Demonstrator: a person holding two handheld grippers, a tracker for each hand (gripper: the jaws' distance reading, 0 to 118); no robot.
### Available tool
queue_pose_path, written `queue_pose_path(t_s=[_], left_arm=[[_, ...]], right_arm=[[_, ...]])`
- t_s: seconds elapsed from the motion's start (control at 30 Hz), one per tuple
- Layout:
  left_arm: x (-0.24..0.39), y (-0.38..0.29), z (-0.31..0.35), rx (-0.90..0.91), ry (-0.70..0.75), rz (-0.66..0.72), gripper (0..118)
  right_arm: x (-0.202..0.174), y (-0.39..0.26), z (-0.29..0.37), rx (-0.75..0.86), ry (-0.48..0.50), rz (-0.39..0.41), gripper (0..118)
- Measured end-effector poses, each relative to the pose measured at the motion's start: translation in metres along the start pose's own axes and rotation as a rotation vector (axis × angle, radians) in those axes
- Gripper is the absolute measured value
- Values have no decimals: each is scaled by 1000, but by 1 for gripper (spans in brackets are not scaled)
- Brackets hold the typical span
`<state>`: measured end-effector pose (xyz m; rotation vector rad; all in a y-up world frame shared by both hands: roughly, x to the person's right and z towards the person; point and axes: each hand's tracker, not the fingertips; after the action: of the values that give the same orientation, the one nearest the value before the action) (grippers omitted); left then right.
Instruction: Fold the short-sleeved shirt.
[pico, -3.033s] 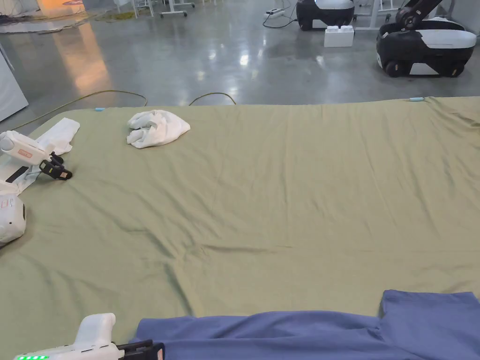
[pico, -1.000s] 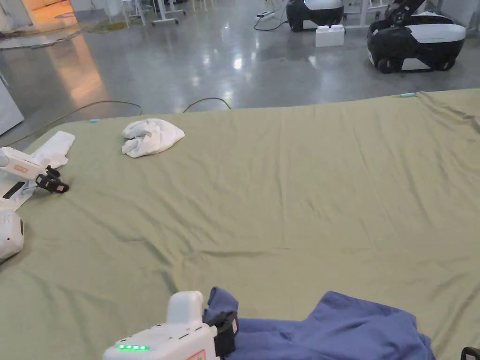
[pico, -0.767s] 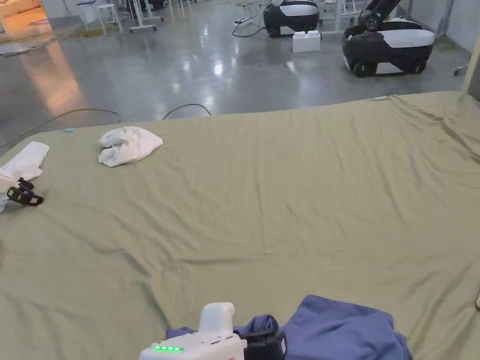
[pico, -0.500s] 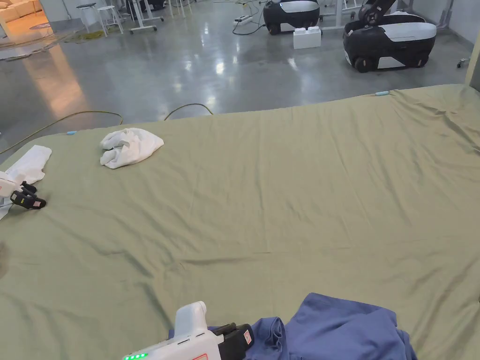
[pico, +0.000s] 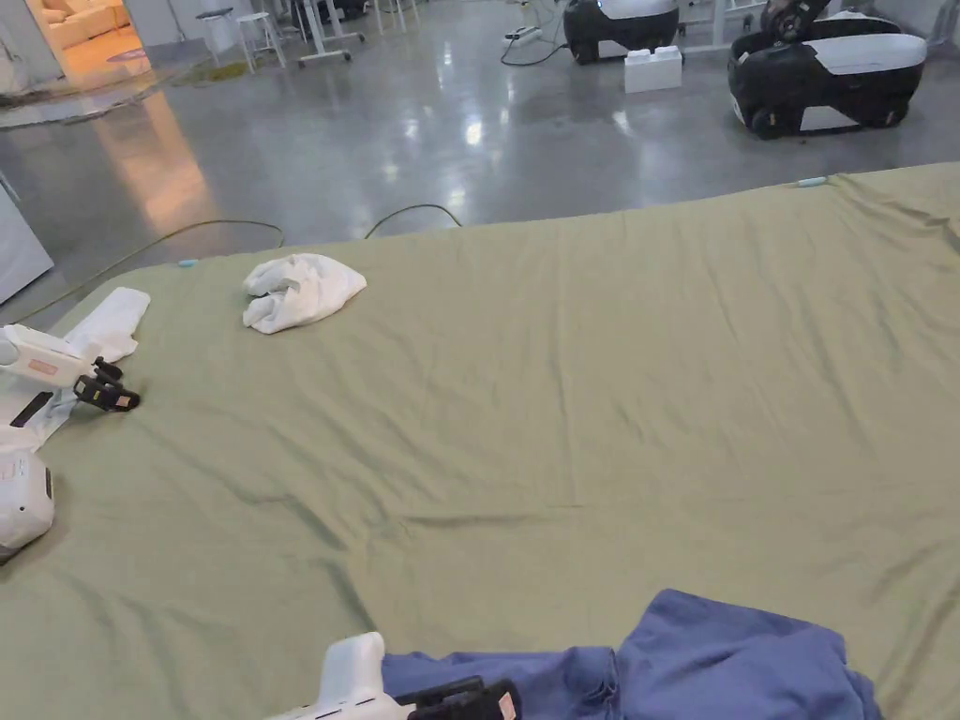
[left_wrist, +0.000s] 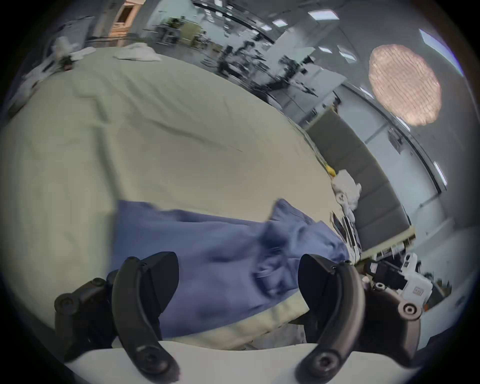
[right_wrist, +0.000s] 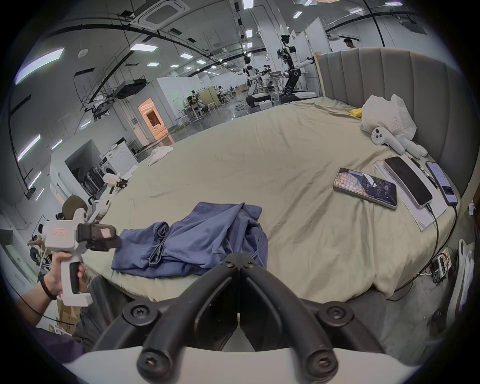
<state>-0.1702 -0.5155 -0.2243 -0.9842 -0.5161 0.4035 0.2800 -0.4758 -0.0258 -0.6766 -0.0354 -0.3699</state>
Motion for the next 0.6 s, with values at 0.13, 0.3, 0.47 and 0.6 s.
queue_pose_path(t_s=[0.13,0.3,0.47,0.6], left_arm=[[-52,0,16,38,19,195,99],[-69,-20,-11,12,-102,406,95],[-57,-20,-23,37,-132,400,18],[-50,-16,6,98,-105,419,18]], right_arm=[[-18,-1,0,-26,21,30,0],[-35,2,0,-45,35,35,0],[-40,5,3,-46,35,54,0],[-44,10,3,-48,37,46,0]])
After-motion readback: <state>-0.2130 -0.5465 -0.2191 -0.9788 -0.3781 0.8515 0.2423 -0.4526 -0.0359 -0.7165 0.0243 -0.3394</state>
